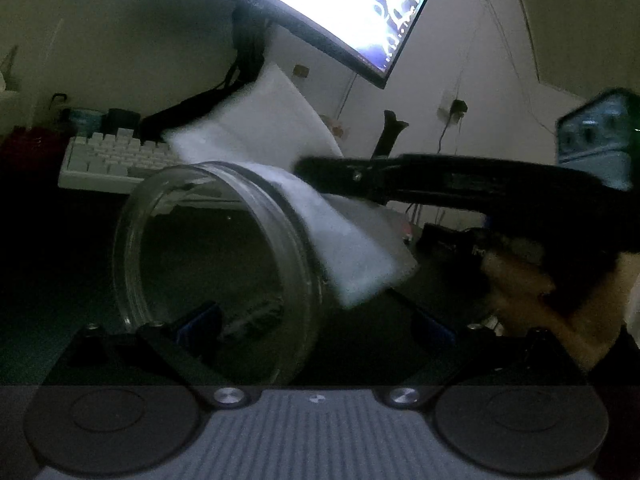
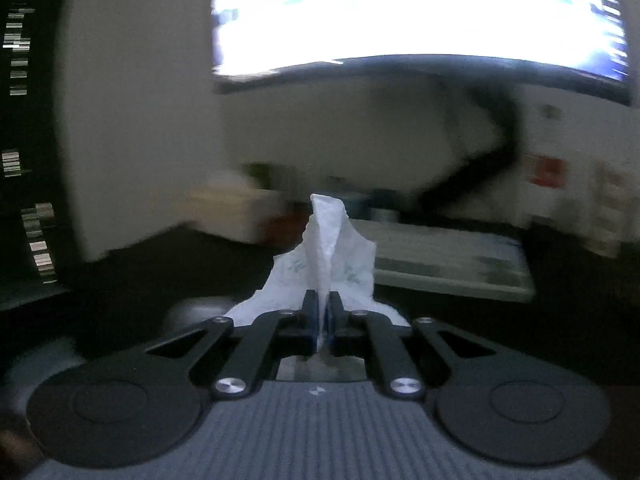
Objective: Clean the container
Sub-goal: 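Rub the tissue along the jar's side and rim with the right tool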
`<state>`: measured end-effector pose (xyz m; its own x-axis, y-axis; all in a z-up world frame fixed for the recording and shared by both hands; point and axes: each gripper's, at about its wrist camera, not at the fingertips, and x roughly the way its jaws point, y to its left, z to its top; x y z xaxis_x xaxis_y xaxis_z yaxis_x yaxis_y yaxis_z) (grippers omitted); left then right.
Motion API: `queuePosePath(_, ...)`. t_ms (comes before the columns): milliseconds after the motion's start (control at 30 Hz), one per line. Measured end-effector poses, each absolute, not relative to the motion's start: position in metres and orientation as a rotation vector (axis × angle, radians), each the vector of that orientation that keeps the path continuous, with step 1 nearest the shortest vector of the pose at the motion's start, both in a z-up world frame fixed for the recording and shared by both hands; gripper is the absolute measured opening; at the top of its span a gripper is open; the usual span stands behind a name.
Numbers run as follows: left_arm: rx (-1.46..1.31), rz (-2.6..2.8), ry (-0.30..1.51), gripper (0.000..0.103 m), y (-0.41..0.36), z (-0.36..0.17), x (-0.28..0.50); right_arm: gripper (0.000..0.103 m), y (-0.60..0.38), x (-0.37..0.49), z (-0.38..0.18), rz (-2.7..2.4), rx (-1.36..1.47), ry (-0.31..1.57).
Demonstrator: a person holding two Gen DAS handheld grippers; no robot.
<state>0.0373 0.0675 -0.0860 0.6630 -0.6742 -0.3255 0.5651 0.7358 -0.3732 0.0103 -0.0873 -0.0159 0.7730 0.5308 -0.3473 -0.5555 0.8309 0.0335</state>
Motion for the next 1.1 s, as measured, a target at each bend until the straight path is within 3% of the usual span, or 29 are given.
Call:
queuePosePath(300,-0.303,-0.682,0.459,0.103,0.075,-0.087,0.044,0.008,-0.106,0.043,-0.024,0.365,-0.074,0.364)
queuePosePath(600,-0.299,-0.661,0.457,0.103,0.070,-0.086,0.047,0.008,-0.076,0.013,-0.020,0.619,-0.091,0.329)
queuePosePath(867,-0.295,-0.641,0.460,0.103,0.067,-0.084,0.049,0.009,-0.102,0.044,-0.018,0.455,-0.001,0.392)
queuePosePath(1100,-0.344,-0.641,0.475,0.103,0.074,-0.084,0.055,0.007,-0.074,0.023,-0.014,0.595,-0.119,0.344)
